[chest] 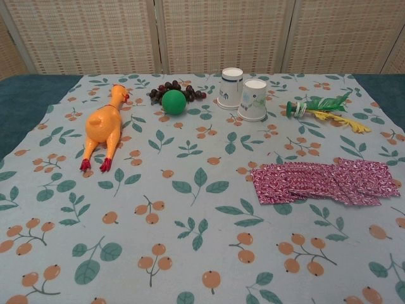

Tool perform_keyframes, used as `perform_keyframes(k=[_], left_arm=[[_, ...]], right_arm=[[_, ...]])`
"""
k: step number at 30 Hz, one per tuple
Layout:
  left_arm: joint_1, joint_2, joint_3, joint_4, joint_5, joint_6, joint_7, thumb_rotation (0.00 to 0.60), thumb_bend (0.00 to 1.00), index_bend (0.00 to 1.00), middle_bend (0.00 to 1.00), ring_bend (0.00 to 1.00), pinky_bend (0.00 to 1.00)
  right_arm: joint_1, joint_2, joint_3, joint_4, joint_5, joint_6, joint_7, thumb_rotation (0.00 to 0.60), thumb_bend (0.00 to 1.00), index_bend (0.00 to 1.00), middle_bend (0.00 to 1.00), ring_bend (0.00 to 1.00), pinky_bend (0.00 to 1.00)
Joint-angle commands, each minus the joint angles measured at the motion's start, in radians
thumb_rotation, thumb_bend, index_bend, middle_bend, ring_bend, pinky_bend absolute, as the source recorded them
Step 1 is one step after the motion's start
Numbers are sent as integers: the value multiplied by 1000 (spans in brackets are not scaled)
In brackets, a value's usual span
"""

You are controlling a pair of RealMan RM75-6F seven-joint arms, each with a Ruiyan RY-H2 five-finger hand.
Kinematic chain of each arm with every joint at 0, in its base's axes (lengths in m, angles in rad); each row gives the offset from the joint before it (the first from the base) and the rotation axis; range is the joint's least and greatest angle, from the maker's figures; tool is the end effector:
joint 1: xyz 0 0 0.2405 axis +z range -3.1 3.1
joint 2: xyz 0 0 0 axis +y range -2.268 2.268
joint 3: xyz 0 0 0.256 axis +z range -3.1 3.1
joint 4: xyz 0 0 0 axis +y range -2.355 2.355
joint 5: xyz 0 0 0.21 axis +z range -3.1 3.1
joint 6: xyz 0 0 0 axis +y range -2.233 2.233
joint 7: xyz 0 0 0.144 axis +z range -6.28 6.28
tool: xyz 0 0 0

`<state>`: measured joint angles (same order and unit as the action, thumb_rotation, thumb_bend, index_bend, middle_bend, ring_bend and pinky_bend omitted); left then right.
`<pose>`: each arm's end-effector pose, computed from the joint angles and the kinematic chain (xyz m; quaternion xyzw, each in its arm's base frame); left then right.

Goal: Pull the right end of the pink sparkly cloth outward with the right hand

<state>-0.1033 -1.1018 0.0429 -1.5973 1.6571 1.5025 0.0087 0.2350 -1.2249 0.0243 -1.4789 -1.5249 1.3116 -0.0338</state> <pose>-0.2985 0.1653 0.1470 -0.6637 -0.3573 -0.3854 0.5322 -0.3067 -0.2225 0.1096 0.6771 -0.3704 0.3546 0.5279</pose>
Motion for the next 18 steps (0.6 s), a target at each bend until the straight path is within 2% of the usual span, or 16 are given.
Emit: perform_keyframes(k=[1,6,8,10,12,15,16,18], left_arm=[[0,0,0,0,0,1,-1,600,594,237,178,204,414],[0,2,1,-3,1,-1,-1,600,594,238,178,205,415],[0,2,1,0,0,-1,-2,600,594,238,178,204,414],[0,2,-2,2,-4,-2,-10,600,594,238,178,204,414],[-1,3,-3,5,-10,-5,-17,600,594,237,179,205,414],[2,4,-6,4,-17,-2,-17,600,594,237,179,204,415],[3,5,-6,2,-17,0,-16,600,594,237,179,204,415],[6,8,-6,-3,-12,9,-15,600,594,238,179,205,415]], right_arm=[[1,-1,-3,2,-4,-3,-2,600,142,0,0,0,305],[3,-10,-8,16,-19,1,-17,600,142,0,0,0,305],[2,-19,-4,24,-17,8,-36,600,181,0,23,12,306],[3,-35,6,34,-16,21,-66,600,328,0,185,155,391],[6,-52,17,43,-16,34,-98,600,483,0,374,373,571],[17,-61,15,46,-21,21,-145,600,676,0,604,627,794],[22,-55,10,38,-19,3,-157,600,738,0,666,689,846],[34,-34,-4,9,0,-54,-185,600,811,0,725,746,893]])
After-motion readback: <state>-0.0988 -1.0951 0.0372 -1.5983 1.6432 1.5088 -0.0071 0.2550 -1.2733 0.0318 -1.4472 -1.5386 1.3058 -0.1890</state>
